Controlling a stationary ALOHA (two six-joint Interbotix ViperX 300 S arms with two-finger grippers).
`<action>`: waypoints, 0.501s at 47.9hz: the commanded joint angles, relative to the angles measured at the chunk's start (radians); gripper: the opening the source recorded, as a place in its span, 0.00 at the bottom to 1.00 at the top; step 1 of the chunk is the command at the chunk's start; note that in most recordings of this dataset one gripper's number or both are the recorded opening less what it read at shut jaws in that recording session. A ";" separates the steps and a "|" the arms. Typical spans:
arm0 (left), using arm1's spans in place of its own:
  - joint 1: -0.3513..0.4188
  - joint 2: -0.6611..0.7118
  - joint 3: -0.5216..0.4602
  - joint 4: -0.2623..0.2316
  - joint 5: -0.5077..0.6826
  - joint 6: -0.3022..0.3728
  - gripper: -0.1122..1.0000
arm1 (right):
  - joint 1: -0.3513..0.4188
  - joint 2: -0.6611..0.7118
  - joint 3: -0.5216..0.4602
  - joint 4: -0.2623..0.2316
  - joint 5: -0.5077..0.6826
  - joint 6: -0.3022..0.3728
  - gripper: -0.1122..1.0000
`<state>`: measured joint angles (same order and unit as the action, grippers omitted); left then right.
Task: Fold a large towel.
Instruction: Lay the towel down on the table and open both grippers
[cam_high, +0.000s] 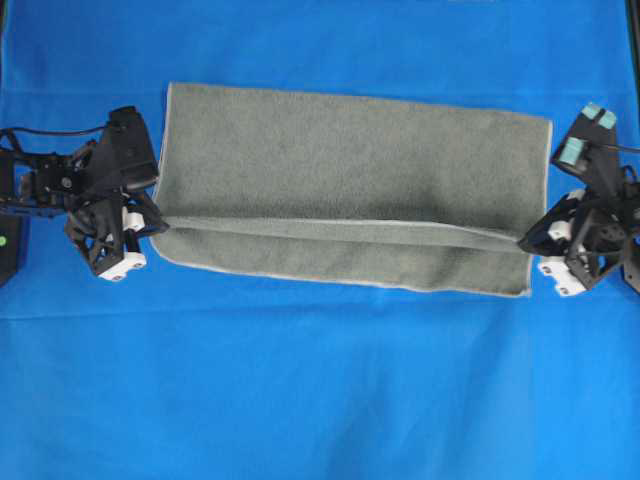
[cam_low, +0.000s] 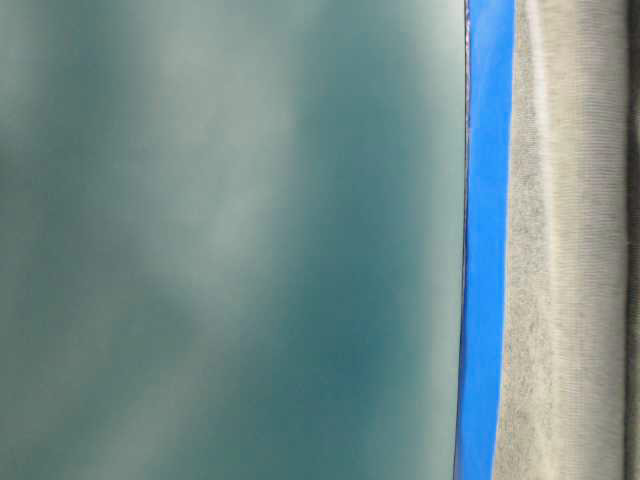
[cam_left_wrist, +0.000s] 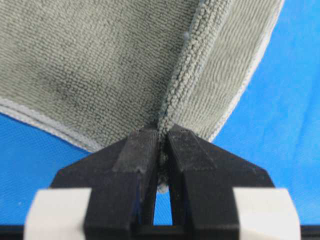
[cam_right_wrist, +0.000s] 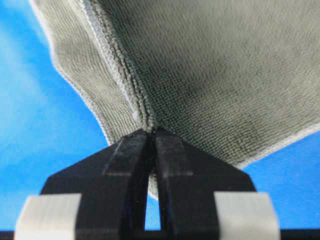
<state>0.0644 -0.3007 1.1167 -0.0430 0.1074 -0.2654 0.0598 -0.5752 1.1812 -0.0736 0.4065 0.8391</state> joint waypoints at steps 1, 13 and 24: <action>-0.014 0.015 -0.017 0.003 -0.023 0.000 0.11 | 0.015 0.081 -0.014 -0.003 -0.054 0.002 0.12; -0.014 0.074 -0.032 0.008 -0.044 0.006 0.12 | 0.015 0.221 -0.035 -0.031 -0.124 0.002 0.13; -0.014 0.072 -0.031 0.008 -0.046 0.011 0.55 | 0.023 0.227 -0.043 -0.051 -0.158 0.000 0.14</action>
<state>0.0522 -0.2194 1.0999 -0.0383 0.0675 -0.2562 0.0752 -0.3436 1.1566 -0.1135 0.2608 0.8391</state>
